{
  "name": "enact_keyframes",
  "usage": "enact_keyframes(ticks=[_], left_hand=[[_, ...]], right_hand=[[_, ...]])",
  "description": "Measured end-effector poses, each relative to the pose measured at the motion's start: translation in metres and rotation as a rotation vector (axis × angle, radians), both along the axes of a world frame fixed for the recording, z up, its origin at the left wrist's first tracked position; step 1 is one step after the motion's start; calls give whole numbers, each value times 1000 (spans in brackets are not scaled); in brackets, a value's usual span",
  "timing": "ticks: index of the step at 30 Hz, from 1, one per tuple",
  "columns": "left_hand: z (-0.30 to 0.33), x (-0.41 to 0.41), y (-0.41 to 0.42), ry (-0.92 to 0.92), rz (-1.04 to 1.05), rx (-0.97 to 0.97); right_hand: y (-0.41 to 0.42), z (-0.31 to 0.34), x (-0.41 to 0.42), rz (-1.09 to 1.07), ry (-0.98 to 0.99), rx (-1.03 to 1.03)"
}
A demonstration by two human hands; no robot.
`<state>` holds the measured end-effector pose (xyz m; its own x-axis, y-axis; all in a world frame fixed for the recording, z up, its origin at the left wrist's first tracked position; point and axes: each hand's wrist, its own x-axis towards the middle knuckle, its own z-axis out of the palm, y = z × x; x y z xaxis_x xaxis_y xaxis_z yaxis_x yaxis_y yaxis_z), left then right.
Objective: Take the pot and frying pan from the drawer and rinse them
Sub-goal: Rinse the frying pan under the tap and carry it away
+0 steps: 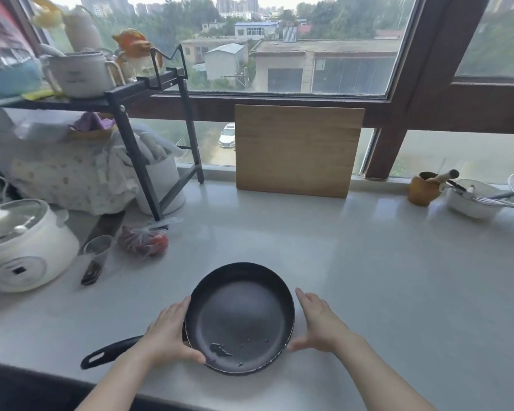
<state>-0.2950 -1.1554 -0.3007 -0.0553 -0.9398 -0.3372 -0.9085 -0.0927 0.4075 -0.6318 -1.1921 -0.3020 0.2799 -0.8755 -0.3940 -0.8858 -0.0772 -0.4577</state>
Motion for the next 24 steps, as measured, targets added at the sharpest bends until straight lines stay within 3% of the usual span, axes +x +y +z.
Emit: enact_keyframes(ticks=[5, 10, 14, 19, 24], left_hand=[[-4, 7, -6, 97, -49, 45], [-4, 7, -16, 164, -69, 85], [-5, 7, -30, 215, -129, 80], [1, -13, -57, 232, -236, 69], [39, -82, -100, 243, -461, 29]], right_hand=[[-9, -9, 1, 10, -78, 37], [-14, -8, 5, 12, -379, 92], [-13, -12, 4, -35, -410, 116], [-2, -10, -17, -159, -461, 72], [25, 21, -71, -388, -528, -34]])
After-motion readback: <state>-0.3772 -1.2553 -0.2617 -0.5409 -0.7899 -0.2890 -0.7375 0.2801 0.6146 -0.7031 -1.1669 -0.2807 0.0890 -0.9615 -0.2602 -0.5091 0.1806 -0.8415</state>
